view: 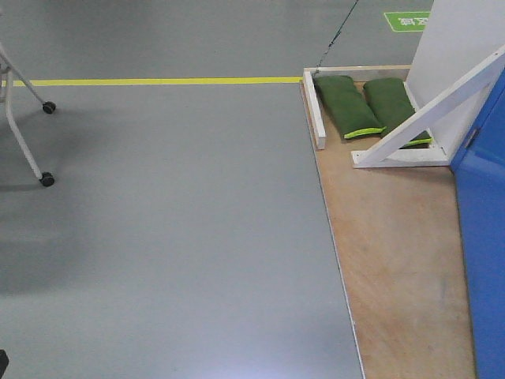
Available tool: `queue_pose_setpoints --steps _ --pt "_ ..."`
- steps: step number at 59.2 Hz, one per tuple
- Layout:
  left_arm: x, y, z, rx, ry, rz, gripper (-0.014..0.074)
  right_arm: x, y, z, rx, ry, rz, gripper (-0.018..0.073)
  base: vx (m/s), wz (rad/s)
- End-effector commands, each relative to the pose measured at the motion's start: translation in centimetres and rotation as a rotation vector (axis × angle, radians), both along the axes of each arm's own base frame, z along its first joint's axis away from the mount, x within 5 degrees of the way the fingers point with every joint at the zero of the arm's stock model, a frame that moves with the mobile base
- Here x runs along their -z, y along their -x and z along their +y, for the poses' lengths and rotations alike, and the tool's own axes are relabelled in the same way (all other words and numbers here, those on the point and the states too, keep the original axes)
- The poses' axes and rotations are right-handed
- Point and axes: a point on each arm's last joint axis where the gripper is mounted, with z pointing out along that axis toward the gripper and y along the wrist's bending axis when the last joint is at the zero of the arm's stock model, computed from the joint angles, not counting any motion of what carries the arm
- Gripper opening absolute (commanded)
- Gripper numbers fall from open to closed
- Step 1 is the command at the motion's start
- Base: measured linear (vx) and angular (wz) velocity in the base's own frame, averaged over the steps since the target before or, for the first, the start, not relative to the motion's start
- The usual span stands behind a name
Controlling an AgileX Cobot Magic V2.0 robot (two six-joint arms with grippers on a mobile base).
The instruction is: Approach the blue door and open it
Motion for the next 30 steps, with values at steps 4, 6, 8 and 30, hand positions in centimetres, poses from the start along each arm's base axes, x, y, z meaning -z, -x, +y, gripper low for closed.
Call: queue_pose_setpoints --steps 4,6,8,30 --pt "-1.9 0.0 -0.1 0.005 0.007 -0.130 0.0071 -3.9 0.7 -1.1 0.081 0.127 -0.035 -0.0004 0.00 0.00" --pt "-1.9 0.0 -0.1 0.005 0.007 -0.130 0.0071 -4.5 0.7 -1.5 0.084 0.133 -0.037 -0.0004 0.00 0.00" --pt "-1.9 0.0 -0.1 0.005 0.007 -0.130 0.0071 -5.0 0.6 -1.9 0.086 0.141 -0.039 -0.0004 0.00 0.00" --pt "-1.9 0.0 -0.1 0.005 0.007 -0.130 0.0071 -8.8 -1.0 -6.4 0.091 0.208 0.012 -0.0004 0.00 0.00"
